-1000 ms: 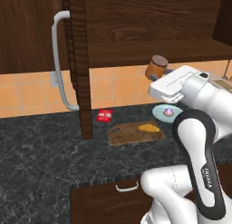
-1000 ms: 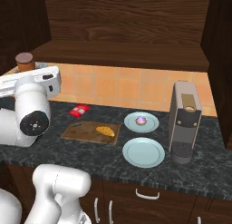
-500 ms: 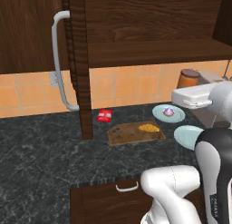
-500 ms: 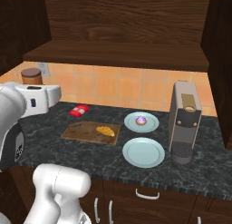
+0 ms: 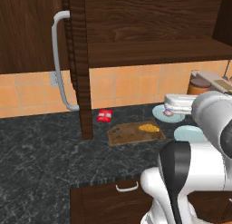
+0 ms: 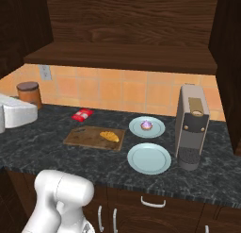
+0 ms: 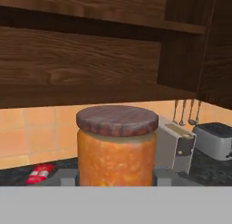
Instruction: From the different types of pastries on the counter, select a croissant and place it on the cutting board. Then retrieve a jar of jam from the cabinet and place it alongside the croissant on the cutting board.
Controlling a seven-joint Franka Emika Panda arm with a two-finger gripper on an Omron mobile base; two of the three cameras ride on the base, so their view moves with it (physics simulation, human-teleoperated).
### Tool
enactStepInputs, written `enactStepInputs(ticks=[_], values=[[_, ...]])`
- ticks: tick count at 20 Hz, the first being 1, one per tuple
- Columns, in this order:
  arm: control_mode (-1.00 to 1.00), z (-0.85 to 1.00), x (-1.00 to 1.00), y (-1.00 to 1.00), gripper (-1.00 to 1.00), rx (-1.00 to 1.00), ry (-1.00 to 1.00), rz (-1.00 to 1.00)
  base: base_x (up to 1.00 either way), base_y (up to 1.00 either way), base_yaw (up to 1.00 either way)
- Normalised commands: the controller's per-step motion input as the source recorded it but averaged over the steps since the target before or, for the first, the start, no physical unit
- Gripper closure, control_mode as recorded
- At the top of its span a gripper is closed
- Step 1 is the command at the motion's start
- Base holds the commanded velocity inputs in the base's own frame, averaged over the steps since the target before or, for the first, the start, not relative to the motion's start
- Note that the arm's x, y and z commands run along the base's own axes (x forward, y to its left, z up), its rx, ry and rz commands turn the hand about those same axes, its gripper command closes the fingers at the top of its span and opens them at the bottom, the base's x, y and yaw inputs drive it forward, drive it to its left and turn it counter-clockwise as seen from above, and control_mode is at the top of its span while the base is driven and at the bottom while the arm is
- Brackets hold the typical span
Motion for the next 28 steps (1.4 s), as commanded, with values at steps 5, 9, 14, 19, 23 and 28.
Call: enactStepInputs(ticks=[5,9,14,19,23,28], values=[[-1.0,-1.0,0.08,-0.35,1.0,-0.17,-0.47,-0.37,0.0,0.0,0.0],[-1.0,-1.0,0.03,-0.85,1.0,-0.15,-0.43,-0.26,0.0,0.0,0.0],[-1.0,-1.0,0.03,-0.6,1.0,-0.17,-0.36,-0.03,0.0,0.0,0.0],[-1.0,-1.0,0.32,-0.17,1.0,-0.19,-0.31,0.05,0.0,0.0,0.0],[-1.0,-1.0,0.5,-0.58,1.0,-0.1,-0.27,0.05,0.0,0.0,0.0],[-1.0,-1.0,0.34,-0.5,1.0,-0.14,-0.3,0.04,0.0,0.0,0.0]])
